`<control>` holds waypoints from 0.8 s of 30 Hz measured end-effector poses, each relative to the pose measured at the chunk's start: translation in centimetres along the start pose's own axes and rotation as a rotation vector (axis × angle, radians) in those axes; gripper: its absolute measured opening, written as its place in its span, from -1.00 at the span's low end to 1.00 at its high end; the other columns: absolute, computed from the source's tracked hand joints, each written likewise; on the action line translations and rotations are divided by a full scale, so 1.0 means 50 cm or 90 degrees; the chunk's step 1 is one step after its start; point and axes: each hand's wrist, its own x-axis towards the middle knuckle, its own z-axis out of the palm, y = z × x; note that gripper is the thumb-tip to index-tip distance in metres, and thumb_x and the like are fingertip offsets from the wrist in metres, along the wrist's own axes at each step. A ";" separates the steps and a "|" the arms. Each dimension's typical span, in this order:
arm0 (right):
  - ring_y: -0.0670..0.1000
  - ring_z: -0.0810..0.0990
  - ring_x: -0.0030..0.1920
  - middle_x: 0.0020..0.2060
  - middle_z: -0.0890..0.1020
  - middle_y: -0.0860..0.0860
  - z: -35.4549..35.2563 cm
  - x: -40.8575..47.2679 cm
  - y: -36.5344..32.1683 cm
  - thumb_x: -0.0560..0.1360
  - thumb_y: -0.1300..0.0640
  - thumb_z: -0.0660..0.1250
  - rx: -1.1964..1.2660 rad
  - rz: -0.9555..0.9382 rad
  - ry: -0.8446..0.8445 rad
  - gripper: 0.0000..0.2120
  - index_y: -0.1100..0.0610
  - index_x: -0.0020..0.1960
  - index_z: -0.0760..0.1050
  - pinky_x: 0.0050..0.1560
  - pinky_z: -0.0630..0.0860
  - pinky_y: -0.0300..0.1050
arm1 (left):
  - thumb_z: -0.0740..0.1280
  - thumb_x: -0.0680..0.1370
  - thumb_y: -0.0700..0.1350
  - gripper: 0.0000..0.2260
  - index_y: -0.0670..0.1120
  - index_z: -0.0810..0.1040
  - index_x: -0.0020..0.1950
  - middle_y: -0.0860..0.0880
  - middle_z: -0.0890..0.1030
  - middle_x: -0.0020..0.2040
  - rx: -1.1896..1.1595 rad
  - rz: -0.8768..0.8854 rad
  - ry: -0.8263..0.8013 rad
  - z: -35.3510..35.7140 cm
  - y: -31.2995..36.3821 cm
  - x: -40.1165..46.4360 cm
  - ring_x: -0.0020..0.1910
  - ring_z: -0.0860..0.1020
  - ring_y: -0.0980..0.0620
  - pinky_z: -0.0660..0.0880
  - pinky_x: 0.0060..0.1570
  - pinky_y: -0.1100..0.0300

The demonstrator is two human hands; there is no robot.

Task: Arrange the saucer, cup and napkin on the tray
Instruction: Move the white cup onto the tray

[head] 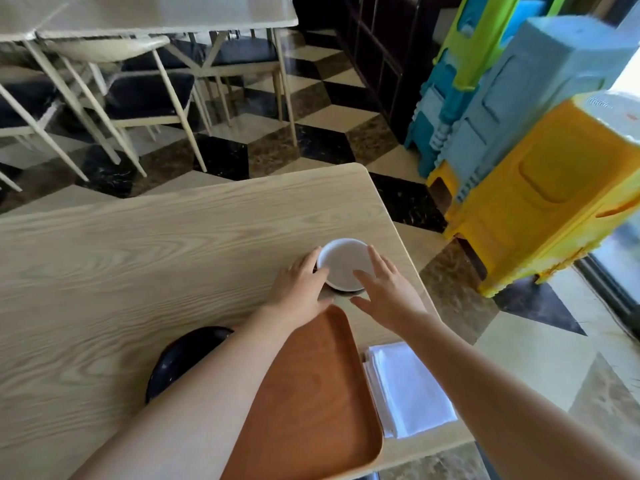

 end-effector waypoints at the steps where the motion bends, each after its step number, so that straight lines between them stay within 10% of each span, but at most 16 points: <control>1: 0.15 0.10 0.45 0.51 -0.02 0.21 0.002 0.001 0.002 0.52 -0.02 0.26 0.007 -0.003 0.006 -0.59 0.16 0.29 0.40 0.20 0.46 0.11 | 0.40 0.44 0.01 -0.56 -0.20 0.48 0.23 -0.20 0.23 0.47 -0.022 -0.006 0.017 0.004 0.002 0.000 0.35 0.31 -0.21 0.37 0.22 -0.06; 16: 0.39 0.47 0.21 0.27 0.41 0.42 -0.018 -0.056 -0.035 0.28 0.19 0.55 0.116 -0.108 0.151 -0.69 0.31 -0.04 0.62 -0.03 0.56 0.30 | 0.60 0.22 -0.18 -0.53 -0.27 0.60 0.07 -0.26 0.54 0.17 -0.199 -0.038 0.199 -0.039 0.000 -0.091 0.16 0.49 -0.24 0.40 0.19 0.00; 24: 0.26 0.44 0.29 0.34 0.40 0.27 0.014 -0.109 -0.108 0.26 0.18 0.55 0.247 -0.113 0.146 -0.39 0.28 0.25 0.46 0.19 0.47 0.13 | 0.60 0.23 -0.13 -0.58 -0.21 0.63 0.03 -0.20 0.56 0.18 -0.187 -0.116 0.191 -0.035 -0.001 -0.233 0.14 0.54 -0.15 0.43 0.18 0.07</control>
